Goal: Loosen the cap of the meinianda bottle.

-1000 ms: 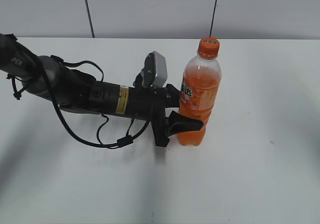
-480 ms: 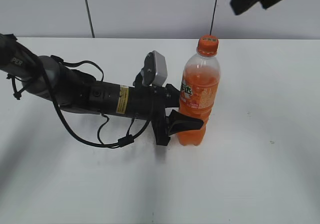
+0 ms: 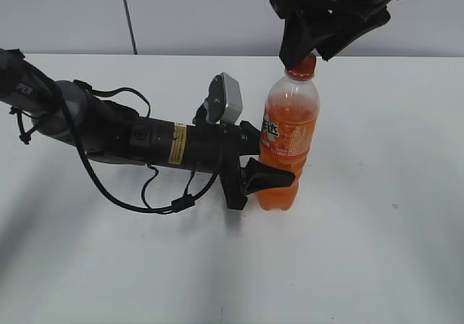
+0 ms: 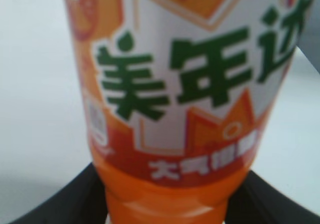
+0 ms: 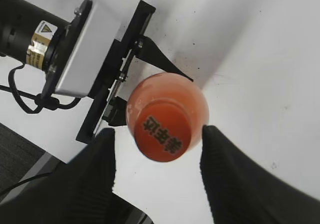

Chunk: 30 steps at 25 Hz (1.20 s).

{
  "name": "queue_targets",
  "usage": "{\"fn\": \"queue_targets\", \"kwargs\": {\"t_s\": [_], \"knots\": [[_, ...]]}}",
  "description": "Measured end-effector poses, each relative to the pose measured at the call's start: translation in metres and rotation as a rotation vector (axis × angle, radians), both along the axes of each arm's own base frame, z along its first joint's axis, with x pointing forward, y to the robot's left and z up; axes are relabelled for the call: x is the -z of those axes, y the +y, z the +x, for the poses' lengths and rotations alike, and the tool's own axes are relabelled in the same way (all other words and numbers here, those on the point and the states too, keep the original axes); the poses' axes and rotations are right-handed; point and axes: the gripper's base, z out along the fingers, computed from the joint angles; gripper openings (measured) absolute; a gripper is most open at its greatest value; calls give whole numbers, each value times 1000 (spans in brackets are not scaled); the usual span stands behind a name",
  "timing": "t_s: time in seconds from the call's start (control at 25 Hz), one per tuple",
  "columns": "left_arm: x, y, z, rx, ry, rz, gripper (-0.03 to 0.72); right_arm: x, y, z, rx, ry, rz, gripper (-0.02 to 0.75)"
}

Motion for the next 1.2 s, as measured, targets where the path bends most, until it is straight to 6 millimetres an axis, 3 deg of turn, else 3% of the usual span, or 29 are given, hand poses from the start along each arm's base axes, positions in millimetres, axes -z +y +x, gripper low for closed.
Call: {"fn": "queue_targets", "kwargs": {"t_s": [0.64, 0.92, 1.0, 1.12, 1.2], "knots": [[0, 0, 0, -1, 0, 1, 391, 9, 3, 6, 1, 17, -12, 389], [0, 0, 0, -1, 0, 1, 391, 14, 4, 8, -75, 6, -40, 274], [0, 0, 0, -2, 0, 1, 391, 14, 4, 8, -165, -22, -66, 274], [0, 0, 0, -3, -1, 3, 391, 14, 4, 8, -496, -121, -154, 274], [0, 0, 1, -4, -4, 5, 391, 13, 3, 8, -807, -215, -241, 274]]}}
